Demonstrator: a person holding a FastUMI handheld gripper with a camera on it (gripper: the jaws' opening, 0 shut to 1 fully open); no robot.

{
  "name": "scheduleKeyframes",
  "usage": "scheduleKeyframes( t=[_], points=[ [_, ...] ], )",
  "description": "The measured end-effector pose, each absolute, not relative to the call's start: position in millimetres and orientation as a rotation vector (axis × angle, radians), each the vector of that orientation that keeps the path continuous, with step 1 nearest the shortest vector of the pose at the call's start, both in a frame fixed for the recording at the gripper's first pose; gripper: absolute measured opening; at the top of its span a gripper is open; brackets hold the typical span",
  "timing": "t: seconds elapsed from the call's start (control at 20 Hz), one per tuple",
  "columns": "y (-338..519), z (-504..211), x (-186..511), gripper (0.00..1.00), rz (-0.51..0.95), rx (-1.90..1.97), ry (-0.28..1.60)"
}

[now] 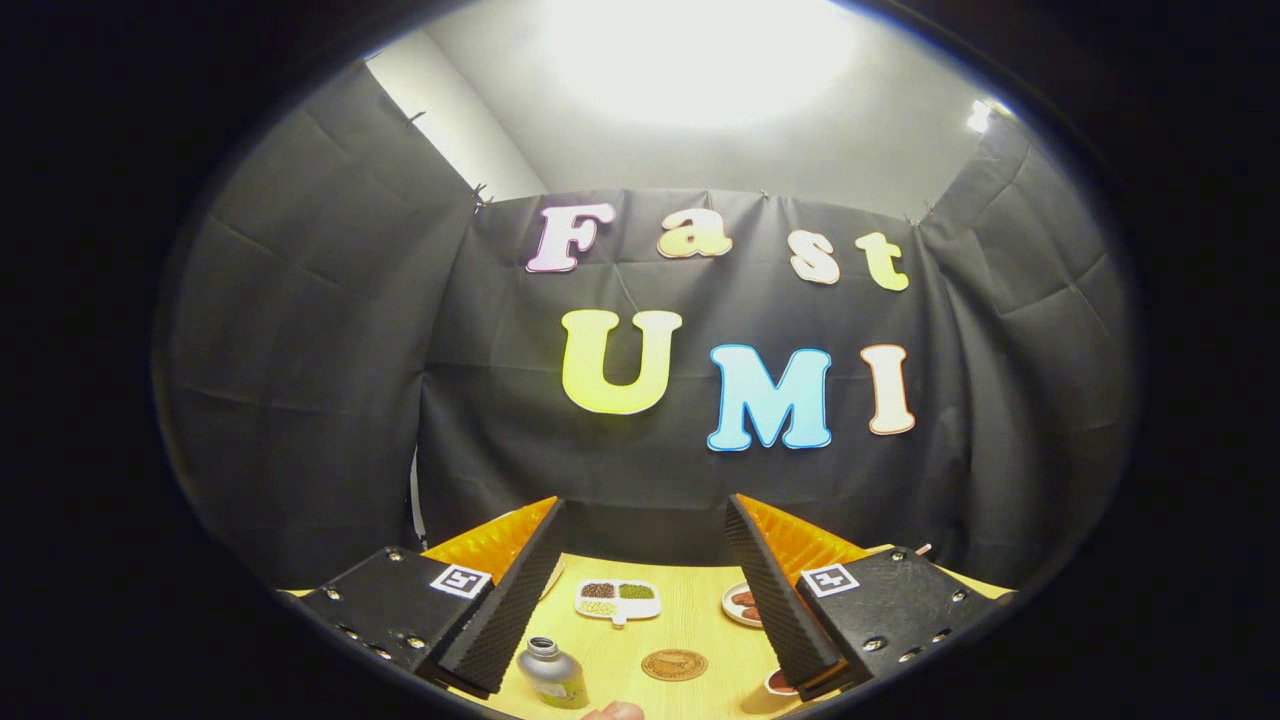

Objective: Take the bottle from table, then pour the juice into the cup, finally place the bottle on the coaster

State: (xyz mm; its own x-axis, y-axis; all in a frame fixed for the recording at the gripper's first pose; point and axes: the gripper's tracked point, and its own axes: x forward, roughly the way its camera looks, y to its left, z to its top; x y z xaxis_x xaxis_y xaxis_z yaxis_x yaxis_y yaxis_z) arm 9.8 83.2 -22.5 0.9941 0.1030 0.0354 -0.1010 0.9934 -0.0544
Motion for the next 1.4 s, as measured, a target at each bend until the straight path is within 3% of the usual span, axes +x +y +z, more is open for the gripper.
scheduleKeyframes(
  t=[0.5, 1.4],
  points=[
    [149, -97, 9, 0.97, 0.147, -0.017, 0.054],
    [168, -252, 23, 0.97, 0.01, -0.012, 0.342]
  ],
)
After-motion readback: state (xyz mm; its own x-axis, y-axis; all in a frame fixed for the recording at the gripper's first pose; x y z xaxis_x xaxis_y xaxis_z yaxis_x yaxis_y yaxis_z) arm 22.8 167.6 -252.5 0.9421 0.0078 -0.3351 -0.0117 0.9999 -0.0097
